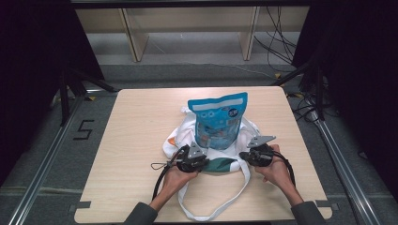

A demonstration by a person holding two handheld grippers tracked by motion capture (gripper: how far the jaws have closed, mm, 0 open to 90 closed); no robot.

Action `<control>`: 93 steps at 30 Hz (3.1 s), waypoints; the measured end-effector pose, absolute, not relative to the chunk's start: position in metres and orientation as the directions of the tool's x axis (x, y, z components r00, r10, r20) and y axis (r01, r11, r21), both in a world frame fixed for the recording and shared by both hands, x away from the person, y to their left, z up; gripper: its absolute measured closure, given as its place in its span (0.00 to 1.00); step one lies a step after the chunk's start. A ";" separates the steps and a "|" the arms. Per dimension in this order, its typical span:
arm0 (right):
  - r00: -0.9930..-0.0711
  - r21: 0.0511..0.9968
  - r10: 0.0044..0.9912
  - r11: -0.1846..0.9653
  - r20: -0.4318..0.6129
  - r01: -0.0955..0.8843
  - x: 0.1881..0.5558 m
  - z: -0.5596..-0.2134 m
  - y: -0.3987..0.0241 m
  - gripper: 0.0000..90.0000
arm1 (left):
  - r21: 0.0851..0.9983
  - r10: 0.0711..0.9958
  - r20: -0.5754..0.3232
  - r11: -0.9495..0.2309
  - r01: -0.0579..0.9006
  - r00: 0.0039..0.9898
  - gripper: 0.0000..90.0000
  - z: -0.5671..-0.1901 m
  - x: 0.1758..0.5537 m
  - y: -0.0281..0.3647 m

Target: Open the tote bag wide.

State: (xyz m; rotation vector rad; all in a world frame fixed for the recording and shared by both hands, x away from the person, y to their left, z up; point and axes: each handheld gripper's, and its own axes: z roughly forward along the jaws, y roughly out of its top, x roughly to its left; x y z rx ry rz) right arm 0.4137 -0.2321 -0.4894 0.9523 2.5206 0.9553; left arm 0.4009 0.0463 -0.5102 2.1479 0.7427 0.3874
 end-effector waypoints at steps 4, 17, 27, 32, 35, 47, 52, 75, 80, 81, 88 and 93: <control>-0.721 0.688 0.691 0.549 -0.053 0.476 0.426 -0.491 -0.230 0.99 | 0.787 0.645 0.034 -0.489 0.377 0.764 0.86 -0.512 0.410 0.044; -0.656 0.715 0.754 0.475 -0.031 0.512 0.457 -0.496 -0.227 0.99 | 0.810 0.672 0.023 -0.447 0.380 0.740 0.85 -0.516 0.442 0.044; -0.652 0.741 0.756 0.465 -0.049 0.484 0.461 -0.492 -0.234 0.82 | 0.822 0.646 0.062 -0.466 0.328 0.761 0.82 -0.516 0.438 0.047; -0.611 0.771 0.791 0.398 -0.015 0.497 0.457 -0.477 -0.242 0.67 | 0.842 0.661 0.005 -0.408 0.353 0.750 0.72 -0.506 0.434 0.050; -0.615 0.794 0.789 0.383 -0.015 0.472 0.454 -0.469 -0.251 0.61 | 0.849 0.653 0.000 -0.400 0.344 0.757 0.66 -0.495 0.432 0.055; -0.601 0.840 0.797 0.283 0.063 0.462 0.431 -0.444 -0.264 0.51 | 0.857 0.650 -0.060 -0.355 0.373 0.758 0.49 -0.467 0.409 0.066; -0.624 0.829 0.779 0.311 0.059 0.465 0.419 -0.442 -0.263 0.49 | 0.849 0.651 -0.064 -0.362 0.384 0.756 0.46 -0.461 0.397 0.078; -0.668 0.795 0.744 0.392 0.021 0.462 0.373 -0.453 -0.259 0.43 | 0.838 0.652 -0.090 -0.358 0.411 0.753 0.31 -0.477 0.356 0.117; -0.647 0.799 0.762 0.374 0.024 0.470 0.368 -0.454 -0.264 0.39 | 0.829 0.649 -0.051 -0.396 0.394 0.759 0.28 -0.485 0.344 0.120; -0.645 0.798 0.763 0.372 0.029 0.475 0.367 -0.454 -0.265 0.38 | 0.838 0.658 -0.061 -0.376 0.397 0.751 0.28 -0.488 0.341 0.120; -0.628 0.805 0.778 0.362 0.017 0.470 0.353 -0.457 -0.275 0.37 | 0.839 0.657 -0.059 -0.375 0.393 0.752 0.26 -0.490 0.329 0.132; -0.616 0.800 0.786 0.338 0.050 0.496 0.339 -0.464 -0.285 0.35 | 0.835 0.660 -0.065 -0.374 0.403 0.748 0.25 -0.494 0.323 0.136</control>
